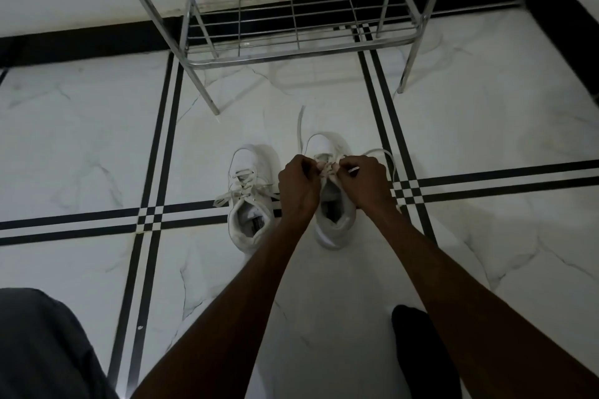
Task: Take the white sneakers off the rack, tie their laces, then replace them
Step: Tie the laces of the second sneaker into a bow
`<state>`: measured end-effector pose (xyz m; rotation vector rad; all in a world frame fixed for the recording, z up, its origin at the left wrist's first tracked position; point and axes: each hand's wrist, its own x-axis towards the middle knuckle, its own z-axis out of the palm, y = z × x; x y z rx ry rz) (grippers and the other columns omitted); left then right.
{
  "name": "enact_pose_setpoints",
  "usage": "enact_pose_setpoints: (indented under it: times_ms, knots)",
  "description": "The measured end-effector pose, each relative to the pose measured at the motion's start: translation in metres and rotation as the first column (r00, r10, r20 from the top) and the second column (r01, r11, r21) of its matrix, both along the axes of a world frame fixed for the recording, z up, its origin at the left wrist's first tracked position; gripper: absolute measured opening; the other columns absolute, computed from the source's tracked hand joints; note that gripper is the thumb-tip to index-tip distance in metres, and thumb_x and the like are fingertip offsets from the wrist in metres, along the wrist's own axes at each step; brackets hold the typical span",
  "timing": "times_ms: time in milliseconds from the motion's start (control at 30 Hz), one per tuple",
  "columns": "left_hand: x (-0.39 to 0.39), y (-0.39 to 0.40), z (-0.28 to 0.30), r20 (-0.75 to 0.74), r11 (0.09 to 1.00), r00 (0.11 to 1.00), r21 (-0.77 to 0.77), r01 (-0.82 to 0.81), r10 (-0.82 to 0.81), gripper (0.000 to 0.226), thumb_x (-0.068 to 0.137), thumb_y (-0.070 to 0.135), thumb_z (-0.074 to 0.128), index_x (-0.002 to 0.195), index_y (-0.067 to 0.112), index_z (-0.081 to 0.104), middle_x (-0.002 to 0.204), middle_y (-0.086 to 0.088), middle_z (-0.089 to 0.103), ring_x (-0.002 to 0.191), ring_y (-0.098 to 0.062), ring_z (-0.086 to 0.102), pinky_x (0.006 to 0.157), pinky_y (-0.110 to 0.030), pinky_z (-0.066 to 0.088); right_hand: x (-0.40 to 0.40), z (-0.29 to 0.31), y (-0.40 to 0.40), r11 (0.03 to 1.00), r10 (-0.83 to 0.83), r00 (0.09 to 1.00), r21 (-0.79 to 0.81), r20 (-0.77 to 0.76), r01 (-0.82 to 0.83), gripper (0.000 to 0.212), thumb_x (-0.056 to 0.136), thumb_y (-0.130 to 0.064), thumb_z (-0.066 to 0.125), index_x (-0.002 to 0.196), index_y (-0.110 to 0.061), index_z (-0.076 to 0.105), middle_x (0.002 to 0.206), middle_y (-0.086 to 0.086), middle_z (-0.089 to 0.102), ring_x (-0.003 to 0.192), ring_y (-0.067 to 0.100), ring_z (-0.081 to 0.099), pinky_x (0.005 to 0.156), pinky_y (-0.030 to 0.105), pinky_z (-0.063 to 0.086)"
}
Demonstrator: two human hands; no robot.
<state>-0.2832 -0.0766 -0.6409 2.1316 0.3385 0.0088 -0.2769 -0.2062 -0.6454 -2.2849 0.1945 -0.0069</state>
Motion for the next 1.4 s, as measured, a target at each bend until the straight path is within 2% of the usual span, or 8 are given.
enact_pose_setpoints:
  times_ms: [467,633,733,833,967,1133,1300,1400]
  knots:
    - [-0.015,0.000,-0.001,0.042,0.974,0.999,0.224,0.021,-0.031,0.011,0.100,0.010,0.050,0.107,0.002,0.055,0.094,-0.019,0.068,0.084,-0.036,0.063,0.070,-0.042,0.045,-0.011,-0.001,0.015,0.985,-0.061,0.998,-0.157,0.026,0.065,0.005,0.095,-0.013,0.051,0.094,-0.016,0.048,0.081,0.010,0.064,0.069,0.028,0.062,0.055,0.033,0.037]
    - [-0.015,0.008,-0.007,-0.009,0.997,1.000,0.076,0.016,-0.016,0.014,0.100,0.018,0.050,0.108,0.009,0.057,0.097,-0.012,0.072,0.085,-0.029,0.067,0.069,-0.037,0.046,-0.004,-0.001,0.018,0.992,0.003,0.999,-0.125,-0.050,-0.009,0.006,0.097,-0.021,0.054,0.091,-0.021,0.051,0.089,0.006,0.068,0.079,0.027,0.065,0.060,0.033,0.044]
    - [-0.016,0.017,-0.003,-0.150,0.949,0.989,-0.312,-0.037,-0.011,0.026,0.099,0.037,0.052,0.107,0.015,0.063,0.103,-0.007,0.075,0.098,-0.028,0.073,0.082,-0.057,0.061,0.002,0.006,0.014,0.996,0.021,0.996,0.083,-0.091,-0.013,0.010,0.094,-0.024,0.060,0.099,-0.017,0.067,0.099,0.005,0.073,0.092,0.022,0.068,0.078,0.035,0.054]
    - [-0.011,0.026,0.007,-0.130,0.867,0.991,-0.495,-0.056,-0.010,0.028,0.102,0.035,0.058,0.105,0.009,0.070,0.101,-0.010,0.078,0.098,-0.029,0.075,0.085,-0.054,0.062,0.007,0.011,0.009,0.963,0.037,0.991,0.271,-0.126,-0.001,0.018,0.091,-0.024,0.066,0.105,-0.015,0.073,0.103,0.005,0.076,0.097,0.020,0.070,0.090,0.045,0.057]
    - [0.000,0.038,0.024,0.081,0.886,0.995,-0.453,0.094,-0.064,0.022,0.102,0.024,0.060,0.102,0.005,0.071,0.096,-0.009,0.080,0.094,-0.020,0.076,0.085,-0.033,0.060,0.007,0.019,0.003,0.943,0.133,0.983,0.322,-0.130,-0.085,0.017,0.090,-0.021,0.066,0.104,-0.021,0.076,0.100,0.001,0.077,0.094,0.017,0.071,0.088,0.048,0.058]
    - [0.018,0.044,0.043,0.219,0.913,0.950,-0.296,0.281,-0.222,0.026,0.101,0.025,0.063,0.102,0.002,0.075,0.102,-0.004,0.079,0.101,-0.007,0.073,0.081,-0.011,0.053,0.011,0.037,0.009,0.876,0.477,0.860,0.174,-0.182,-0.449,0.025,0.096,-0.028,0.055,0.114,-0.022,0.072,0.109,0.004,0.074,0.101,0.019,0.068,0.095,0.041,0.055]
    - [0.020,0.040,0.032,0.111,0.848,0.930,-0.385,0.366,-0.351,0.043,0.111,0.031,0.039,0.107,-0.006,0.063,0.089,-0.015,0.068,0.076,-0.018,0.062,0.071,-0.033,0.052,0.020,0.054,0.010,0.862,0.506,0.846,0.089,-0.168,-0.499,0.033,0.093,-0.047,0.057,0.098,-0.022,0.077,0.086,0.001,0.073,0.081,0.016,0.067,0.077,0.034,0.052]
    - [0.019,0.041,0.021,0.037,0.839,0.920,-0.398,0.372,-0.391,0.049,0.111,0.034,0.034,0.113,-0.007,0.060,0.094,-0.024,0.068,0.086,-0.028,0.065,0.085,-0.045,0.054,0.023,0.050,0.001,0.872,0.487,0.857,0.031,-0.168,-0.489,0.032,0.089,-0.044,0.065,0.082,-0.015,0.077,0.076,0.008,0.071,0.072,0.021,0.065,0.066,0.033,0.047]
